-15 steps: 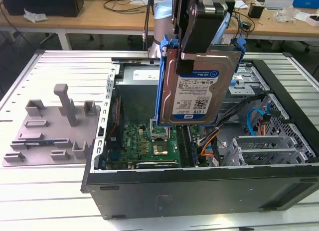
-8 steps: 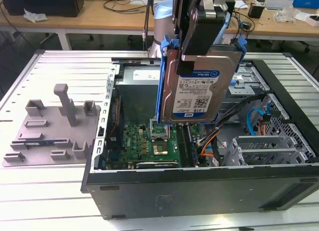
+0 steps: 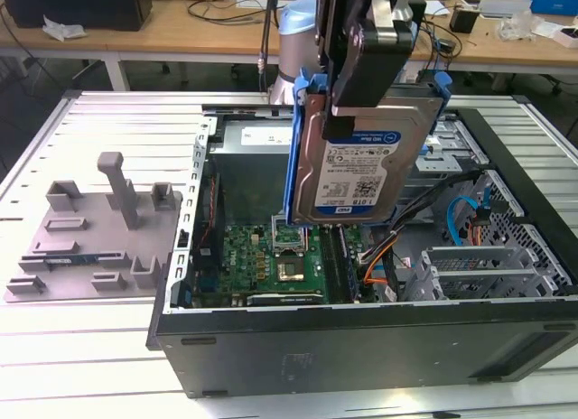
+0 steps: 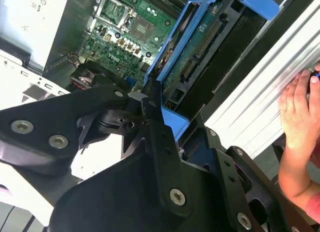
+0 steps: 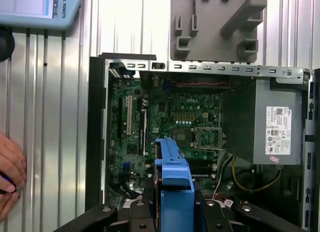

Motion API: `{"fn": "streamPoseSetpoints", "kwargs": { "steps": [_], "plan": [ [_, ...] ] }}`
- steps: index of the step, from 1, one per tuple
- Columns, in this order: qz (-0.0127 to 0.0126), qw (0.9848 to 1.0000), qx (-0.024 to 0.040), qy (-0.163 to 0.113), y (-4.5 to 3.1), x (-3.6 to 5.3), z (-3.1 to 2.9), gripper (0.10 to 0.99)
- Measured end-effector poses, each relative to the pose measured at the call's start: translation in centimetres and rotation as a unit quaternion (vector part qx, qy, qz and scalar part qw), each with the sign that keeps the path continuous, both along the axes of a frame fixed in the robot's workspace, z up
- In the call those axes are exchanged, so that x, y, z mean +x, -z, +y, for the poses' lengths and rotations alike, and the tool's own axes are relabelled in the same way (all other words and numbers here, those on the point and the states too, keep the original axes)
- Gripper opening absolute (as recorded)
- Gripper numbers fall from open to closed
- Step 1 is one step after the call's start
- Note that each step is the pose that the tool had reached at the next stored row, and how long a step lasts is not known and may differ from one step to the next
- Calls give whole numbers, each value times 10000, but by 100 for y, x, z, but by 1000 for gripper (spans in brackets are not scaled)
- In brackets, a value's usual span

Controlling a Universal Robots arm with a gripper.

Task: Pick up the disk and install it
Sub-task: 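Insert the disk into the insertion slot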

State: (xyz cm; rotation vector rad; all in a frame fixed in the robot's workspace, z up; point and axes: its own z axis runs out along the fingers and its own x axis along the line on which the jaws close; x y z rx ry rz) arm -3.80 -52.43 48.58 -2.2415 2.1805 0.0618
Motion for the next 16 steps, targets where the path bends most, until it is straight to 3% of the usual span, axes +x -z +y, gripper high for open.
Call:
{"fn": "streamPoseSetpoints", "kwargs": {
  "steps": [4,10,16],
  "plan": [
    [1,10000,11,2,1,74,-33,369],
    [-3,10000,11,10,1,285,-51,369],
    [-20,10000,11,42,2,378,-62,369]
  ]
}}
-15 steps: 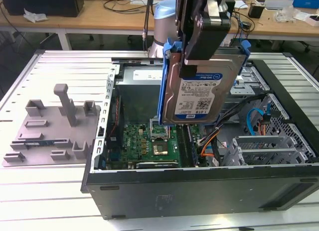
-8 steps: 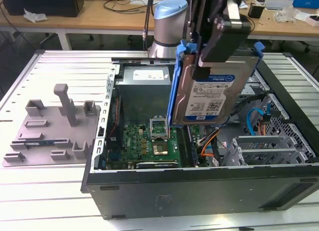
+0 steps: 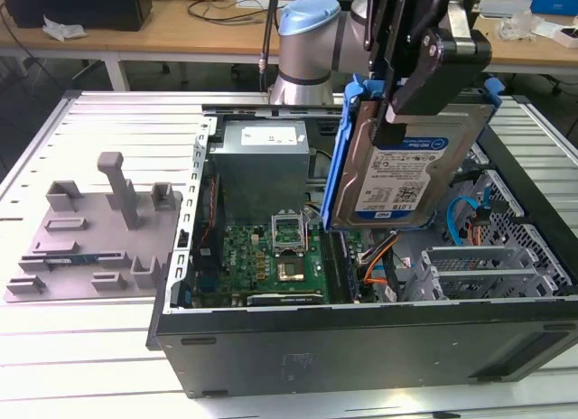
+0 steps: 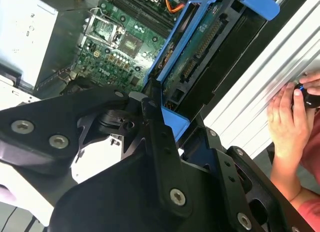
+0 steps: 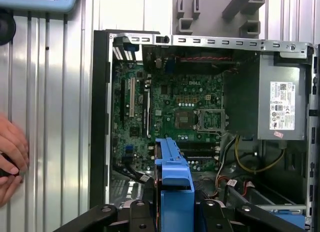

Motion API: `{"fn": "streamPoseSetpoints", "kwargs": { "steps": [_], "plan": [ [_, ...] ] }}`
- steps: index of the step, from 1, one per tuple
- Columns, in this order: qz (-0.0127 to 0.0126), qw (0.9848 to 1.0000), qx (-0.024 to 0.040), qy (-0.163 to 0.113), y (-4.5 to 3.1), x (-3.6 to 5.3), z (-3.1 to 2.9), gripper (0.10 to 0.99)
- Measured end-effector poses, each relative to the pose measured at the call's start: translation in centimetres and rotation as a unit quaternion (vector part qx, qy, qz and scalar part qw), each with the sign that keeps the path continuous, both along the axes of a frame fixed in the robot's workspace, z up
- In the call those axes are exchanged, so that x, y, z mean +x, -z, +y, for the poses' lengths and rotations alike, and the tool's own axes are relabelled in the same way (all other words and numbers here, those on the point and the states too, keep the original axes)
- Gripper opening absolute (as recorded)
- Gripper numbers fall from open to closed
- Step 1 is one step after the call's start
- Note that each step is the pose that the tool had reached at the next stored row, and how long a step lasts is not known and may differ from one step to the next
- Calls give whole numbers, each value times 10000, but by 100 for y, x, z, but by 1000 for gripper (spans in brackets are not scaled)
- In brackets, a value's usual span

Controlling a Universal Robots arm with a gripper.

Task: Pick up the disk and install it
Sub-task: 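Insert the disk into the insertion slot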

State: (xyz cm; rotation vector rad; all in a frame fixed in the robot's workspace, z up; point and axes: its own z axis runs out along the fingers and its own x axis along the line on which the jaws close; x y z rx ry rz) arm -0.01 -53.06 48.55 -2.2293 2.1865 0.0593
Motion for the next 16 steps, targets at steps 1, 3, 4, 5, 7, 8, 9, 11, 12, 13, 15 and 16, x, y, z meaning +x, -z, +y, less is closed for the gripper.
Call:
{"fn": "streamPoseSetpoints", "kwargs": {
  "steps": [1,3,4,5,7,8,9,11,12,13,15,16],
  "plan": [
    [-4,10000,0,8,0,11,-4,369],
    [-9,10000,0,31,2,22,-15,369],
    [-11,10000,1,46,4,26,-23,369],
    [-11,10000,0,59,5,29,-33,369],
    [-11,10000,0,76,8,33,-45,369],
    [-11,10000,0,87,8,38,-52,369],
    [-11,10000,0,96,9,41,-58,369],
    [-16,9999,0,129,11,60,-72,369],
    [-19,9999,0,138,11,72,-74,369],
    [-21,9999,0,143,12,81,-76,369],
    [-24,9999,0,154,13,97,-79,369],
    [-26,9999,0,158,13,104,-81,369]
  ]
}}
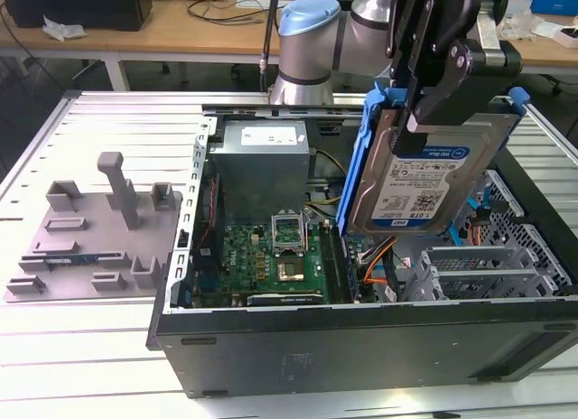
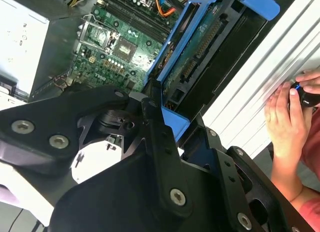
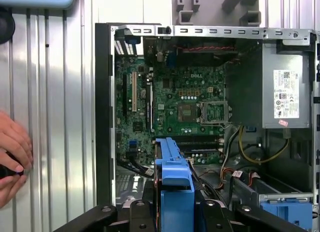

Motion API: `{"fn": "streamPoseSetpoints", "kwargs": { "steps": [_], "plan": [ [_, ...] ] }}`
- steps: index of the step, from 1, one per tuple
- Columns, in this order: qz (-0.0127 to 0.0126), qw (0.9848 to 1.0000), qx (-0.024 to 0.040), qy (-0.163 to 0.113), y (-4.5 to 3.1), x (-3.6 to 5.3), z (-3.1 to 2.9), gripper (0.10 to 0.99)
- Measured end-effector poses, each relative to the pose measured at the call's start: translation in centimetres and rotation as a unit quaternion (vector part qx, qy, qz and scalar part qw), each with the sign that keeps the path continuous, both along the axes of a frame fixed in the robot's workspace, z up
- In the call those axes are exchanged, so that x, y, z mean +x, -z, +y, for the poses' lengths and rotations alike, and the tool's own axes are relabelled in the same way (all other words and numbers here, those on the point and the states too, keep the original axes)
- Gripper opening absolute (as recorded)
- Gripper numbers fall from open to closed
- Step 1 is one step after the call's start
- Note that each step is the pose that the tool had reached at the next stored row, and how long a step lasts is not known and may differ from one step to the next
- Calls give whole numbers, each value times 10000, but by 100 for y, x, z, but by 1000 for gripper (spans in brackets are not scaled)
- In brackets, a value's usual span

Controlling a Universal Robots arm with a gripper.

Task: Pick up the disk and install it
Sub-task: 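Insert the disk into the insertion slot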

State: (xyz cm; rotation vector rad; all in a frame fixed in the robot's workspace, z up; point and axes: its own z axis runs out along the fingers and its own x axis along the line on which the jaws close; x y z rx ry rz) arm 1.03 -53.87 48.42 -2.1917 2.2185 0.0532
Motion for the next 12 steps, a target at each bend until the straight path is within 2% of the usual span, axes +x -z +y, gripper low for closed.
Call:
{"fn": "streamPoseSetpoints", "kwargs": {
  "steps": [4,12],
  "plan": [
    [-6,10000,1,36,11,41,-29,369],
    [-9,10000,0,37,17,290,-45,369]
  ]
}}
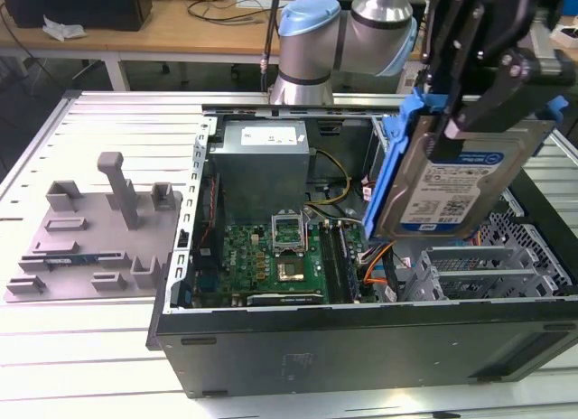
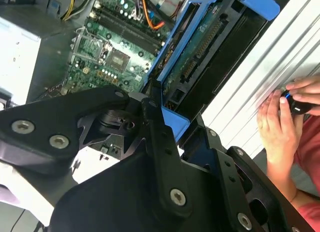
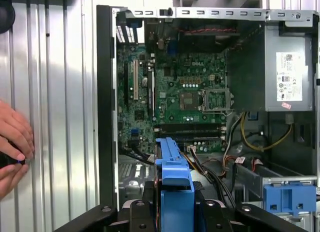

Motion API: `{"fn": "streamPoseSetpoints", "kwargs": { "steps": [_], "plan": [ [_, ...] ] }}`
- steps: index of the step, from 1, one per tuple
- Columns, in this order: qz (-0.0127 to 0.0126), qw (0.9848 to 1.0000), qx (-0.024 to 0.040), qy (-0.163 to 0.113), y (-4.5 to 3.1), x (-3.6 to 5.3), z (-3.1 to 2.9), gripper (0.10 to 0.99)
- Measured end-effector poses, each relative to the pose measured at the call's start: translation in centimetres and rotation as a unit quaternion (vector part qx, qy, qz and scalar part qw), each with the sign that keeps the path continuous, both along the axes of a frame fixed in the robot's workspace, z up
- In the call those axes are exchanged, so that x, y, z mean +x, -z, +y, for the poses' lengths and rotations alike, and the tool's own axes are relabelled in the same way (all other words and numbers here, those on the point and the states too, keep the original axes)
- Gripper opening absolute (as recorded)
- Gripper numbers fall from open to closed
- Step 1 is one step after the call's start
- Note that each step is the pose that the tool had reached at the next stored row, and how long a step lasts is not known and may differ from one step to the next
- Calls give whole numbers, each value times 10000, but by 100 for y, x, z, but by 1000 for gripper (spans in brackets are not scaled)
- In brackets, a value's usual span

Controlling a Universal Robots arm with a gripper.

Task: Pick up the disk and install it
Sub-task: 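Insert the disk into the insertion slot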

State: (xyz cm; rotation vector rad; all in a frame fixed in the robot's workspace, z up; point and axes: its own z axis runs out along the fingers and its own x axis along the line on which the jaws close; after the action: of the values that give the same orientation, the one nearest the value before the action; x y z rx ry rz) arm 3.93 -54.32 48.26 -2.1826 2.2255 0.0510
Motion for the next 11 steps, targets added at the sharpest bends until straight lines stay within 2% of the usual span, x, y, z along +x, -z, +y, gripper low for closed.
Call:
{"fn": "streamPoseSetpoints", "kwargs": {
  "steps": [11],
  "plan": [
    [-4,10000,0,0,10,444,-31,369]
  ]
}}
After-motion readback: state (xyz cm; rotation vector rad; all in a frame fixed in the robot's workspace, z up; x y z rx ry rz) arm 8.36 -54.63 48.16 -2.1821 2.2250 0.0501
